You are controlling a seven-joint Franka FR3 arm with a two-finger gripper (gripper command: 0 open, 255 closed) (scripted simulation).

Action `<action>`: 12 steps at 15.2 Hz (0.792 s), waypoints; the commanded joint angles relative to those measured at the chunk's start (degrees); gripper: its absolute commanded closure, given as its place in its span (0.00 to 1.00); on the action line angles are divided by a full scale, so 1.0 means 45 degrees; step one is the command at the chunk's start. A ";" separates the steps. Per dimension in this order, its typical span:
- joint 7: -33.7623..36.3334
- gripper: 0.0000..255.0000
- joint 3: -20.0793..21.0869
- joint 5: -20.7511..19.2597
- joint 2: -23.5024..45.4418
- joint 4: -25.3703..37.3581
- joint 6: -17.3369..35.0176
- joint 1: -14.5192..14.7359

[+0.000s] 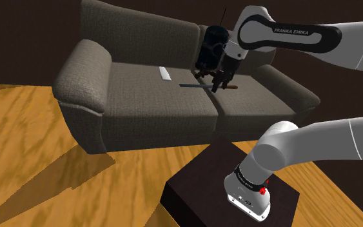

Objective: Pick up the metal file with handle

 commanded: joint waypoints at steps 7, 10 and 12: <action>-0.4779 0.00 -0.2562 -0.1714 0.1776 0.0347 0.1690 0.0019; -0.6570 0.00 -0.3538 -0.2021 0.2844 0.0845 0.2432 0.0212; -0.7796 0.00 -0.4188 -0.2070 0.3660 0.1281 0.2930 0.0405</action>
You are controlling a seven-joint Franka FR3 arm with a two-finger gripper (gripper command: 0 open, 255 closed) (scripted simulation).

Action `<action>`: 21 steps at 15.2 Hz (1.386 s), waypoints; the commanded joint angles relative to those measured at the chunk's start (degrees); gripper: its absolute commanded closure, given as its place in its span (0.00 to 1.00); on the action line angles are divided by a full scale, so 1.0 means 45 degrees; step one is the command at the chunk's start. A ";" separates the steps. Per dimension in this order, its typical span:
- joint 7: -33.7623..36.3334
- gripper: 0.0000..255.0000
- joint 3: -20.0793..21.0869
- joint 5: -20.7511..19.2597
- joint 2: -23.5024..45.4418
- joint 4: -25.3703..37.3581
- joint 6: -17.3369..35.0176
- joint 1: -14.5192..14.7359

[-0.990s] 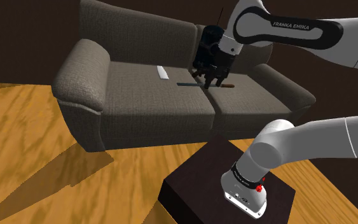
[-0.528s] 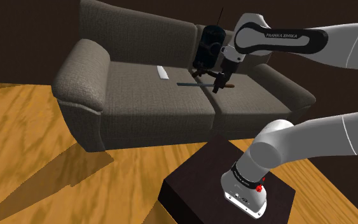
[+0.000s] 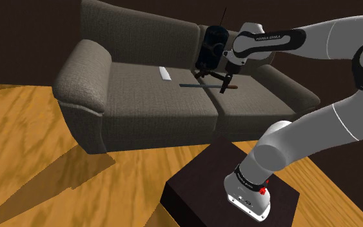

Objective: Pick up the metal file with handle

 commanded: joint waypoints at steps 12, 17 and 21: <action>-0.9309 0.00 -0.3149 0.3469 0.6889 0.4289 0.2386 0.0917; -1.2639 0.00 -0.2513 0.5677 0.9869 0.6896 0.2286 -0.0339; -1.4537 0.00 -0.1655 0.6744 1.1957 0.9341 0.1907 -0.1583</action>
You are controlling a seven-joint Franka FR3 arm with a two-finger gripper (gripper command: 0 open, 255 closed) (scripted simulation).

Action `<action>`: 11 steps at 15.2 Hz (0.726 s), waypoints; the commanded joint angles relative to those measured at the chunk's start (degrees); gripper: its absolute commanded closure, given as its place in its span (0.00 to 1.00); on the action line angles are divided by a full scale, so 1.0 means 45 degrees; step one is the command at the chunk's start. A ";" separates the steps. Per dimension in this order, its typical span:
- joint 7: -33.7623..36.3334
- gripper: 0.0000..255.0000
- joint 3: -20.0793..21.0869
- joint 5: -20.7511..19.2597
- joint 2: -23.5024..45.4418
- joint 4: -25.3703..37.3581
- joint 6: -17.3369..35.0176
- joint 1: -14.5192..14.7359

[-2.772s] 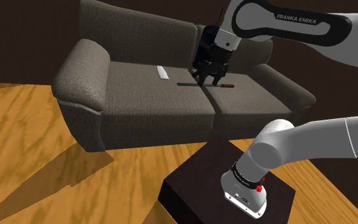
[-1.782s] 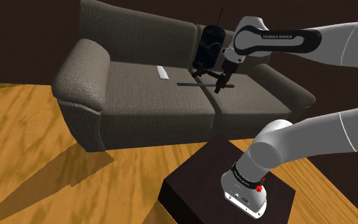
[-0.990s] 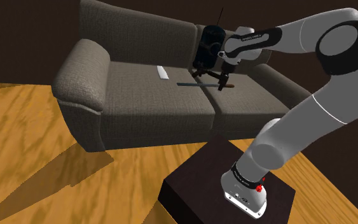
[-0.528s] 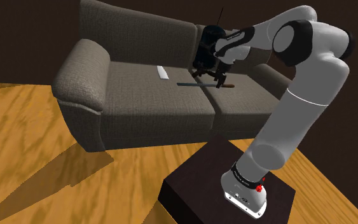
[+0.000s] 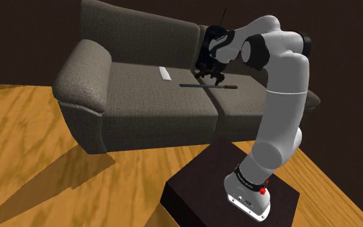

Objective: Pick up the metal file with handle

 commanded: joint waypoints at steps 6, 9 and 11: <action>-0.1009 0.00 0.0577 0.0690 0.1289 0.0805 0.0470 -0.0690; -0.1102 0.00 0.0683 0.0844 0.1502 0.0669 0.0794 -0.0752; -0.1111 1.00 0.0678 0.0841 0.1497 0.0679 0.0779 -0.0761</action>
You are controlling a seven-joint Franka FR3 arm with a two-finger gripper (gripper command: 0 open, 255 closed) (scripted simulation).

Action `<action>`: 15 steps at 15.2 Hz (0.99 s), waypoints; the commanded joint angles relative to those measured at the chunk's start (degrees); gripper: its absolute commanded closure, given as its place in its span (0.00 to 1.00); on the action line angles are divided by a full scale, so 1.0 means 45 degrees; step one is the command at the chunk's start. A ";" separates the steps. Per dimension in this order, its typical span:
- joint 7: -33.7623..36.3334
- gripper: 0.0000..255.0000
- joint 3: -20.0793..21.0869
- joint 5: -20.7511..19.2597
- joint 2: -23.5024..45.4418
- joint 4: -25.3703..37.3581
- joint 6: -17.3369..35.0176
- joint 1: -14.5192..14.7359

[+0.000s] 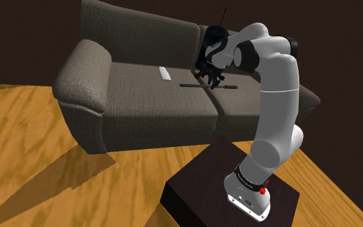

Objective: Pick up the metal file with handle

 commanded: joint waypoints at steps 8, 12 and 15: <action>-0.0016 1.00 0.0009 0.0016 0.0023 0.0003 0.0022 -0.0015; 0.0106 1.00 -0.0108 -0.0159 -0.0214 0.0162 -0.0345 0.0066; 0.0210 1.00 -0.0220 -0.0329 -0.0443 0.0352 -0.0734 0.0126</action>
